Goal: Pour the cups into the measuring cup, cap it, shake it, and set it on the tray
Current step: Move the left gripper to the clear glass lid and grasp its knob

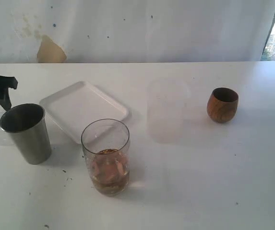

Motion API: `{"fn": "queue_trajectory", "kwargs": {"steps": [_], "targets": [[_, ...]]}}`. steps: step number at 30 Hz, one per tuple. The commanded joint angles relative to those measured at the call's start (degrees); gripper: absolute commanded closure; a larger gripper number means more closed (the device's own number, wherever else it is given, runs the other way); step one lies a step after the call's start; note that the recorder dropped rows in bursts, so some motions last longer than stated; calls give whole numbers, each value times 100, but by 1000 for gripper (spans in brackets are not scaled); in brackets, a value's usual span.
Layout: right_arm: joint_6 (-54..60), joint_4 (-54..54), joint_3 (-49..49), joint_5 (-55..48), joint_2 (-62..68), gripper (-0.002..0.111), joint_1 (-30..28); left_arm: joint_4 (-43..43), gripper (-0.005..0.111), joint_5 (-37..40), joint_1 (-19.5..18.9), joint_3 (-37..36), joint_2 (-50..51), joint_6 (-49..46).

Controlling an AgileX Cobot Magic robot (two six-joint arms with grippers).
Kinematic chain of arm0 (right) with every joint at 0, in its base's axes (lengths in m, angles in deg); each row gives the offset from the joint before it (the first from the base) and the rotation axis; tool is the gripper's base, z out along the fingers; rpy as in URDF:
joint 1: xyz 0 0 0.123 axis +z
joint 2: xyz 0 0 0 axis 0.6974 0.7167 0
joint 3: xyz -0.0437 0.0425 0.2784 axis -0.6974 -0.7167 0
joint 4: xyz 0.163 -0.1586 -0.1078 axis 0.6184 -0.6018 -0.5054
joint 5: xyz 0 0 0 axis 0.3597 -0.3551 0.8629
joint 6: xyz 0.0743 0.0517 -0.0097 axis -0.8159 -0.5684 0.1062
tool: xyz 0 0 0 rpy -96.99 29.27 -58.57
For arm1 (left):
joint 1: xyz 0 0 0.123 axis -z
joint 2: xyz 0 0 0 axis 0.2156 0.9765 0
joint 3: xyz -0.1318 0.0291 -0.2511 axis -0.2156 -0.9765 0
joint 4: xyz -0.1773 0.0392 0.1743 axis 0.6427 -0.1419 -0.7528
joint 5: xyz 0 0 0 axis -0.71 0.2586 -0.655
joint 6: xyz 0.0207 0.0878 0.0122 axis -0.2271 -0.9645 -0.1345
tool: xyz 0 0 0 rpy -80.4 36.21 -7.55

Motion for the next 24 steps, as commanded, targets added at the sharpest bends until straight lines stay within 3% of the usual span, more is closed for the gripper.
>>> {"fn": "queue_trajectory", "kwargs": {"steps": [1,13,16,19,24], "targets": [[-24,0,-40,49,-22,108,-15,-82,42,-106,27,29,113,156],[-24,0,-40,49,-22,108,-15,194,42,-225,30,29,364,106],[-24,0,-40,49,-22,108,-15,180,47,-226,30,29,414,106],[-24,0,-40,49,-22,108,-15,99,64,-297,30,29,414,106],[-24,0,-40,49,-22,108,-15,59,103,-272,30,29,414,0]]}}
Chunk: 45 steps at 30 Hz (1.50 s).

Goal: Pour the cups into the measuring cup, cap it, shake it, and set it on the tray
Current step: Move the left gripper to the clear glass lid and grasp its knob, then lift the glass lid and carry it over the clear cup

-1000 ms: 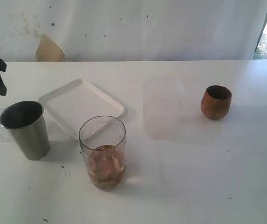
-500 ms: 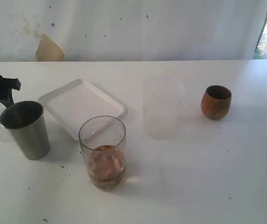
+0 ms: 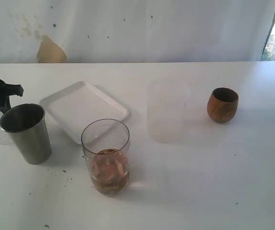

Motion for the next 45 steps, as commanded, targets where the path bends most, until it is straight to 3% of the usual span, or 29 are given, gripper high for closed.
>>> {"fn": "queue_trajectory", "kwargs": {"steps": [1,7,11,15,18,22,23,25,35,45], "targets": [[-24,0,-40,49,-22,108,-15,-13,107,4,17,18,0,-100],[-192,0,-40,49,-22,108,-15,-253,107,40,17,18,-219,-100],[-193,0,-40,38,-22,108,-15,-929,107,139,17,18,-884,217],[-193,0,-40,38,-22,108,-15,-987,107,722,17,80,-1771,18],[-193,0,-40,38,-22,108,-15,-637,107,1079,17,250,-2242,18],[-193,0,-40,38,-22,108,-15,786,107,1707,37,470,-2713,-755],[-193,0,-40,38,-22,108,-15,1231,107,1819,155,470,-2810,-887],[-193,0,-40,38,-22,108,-15,1335,107,1819,406,470,-2865,-887],[-193,0,-40,38,-22,108,-15,1302,107,1819,2494,523,-2855,-520],[-193,0,-40,38,-22,108,-15,768,107,1654,3736,523,-2559,-57]]}}
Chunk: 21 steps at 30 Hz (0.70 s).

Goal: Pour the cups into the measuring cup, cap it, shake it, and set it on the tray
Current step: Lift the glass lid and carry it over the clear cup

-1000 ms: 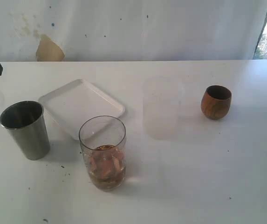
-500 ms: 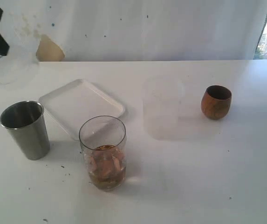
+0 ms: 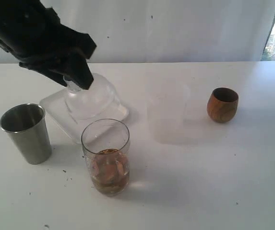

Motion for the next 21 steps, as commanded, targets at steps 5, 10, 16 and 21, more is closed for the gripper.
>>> {"fn": "queue_trajectory", "kwargs": {"steps": [5,10,16,21], "targets": [[-22,0,-40,38,-22,108,-15,-171,107,-423,536,38,241,255],[-22,0,-40,38,-22,108,-15,-217,107,4,536,38,429,280],[-22,0,-40,38,-22,108,-15,-599,107,4,536,38,358,358],[-22,0,-40,38,-22,108,-15,-599,107,4,536,14,372,358]]}}
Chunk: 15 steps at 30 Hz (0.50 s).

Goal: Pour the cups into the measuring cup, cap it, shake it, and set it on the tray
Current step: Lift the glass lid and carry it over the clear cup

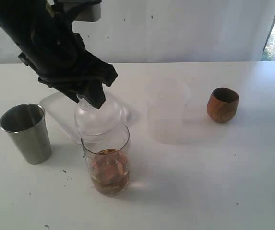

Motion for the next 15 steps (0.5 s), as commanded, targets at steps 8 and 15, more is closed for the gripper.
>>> {"fn": "queue_trajectory", "kwargs": {"steps": [8,15], "targets": [[-22,0,-40,38,-22,108,-15,-33,107,28,23,3,-53,41],[-22,0,-40,38,-22,108,-15,-33,107,28,23,27,-90,-217]]}}
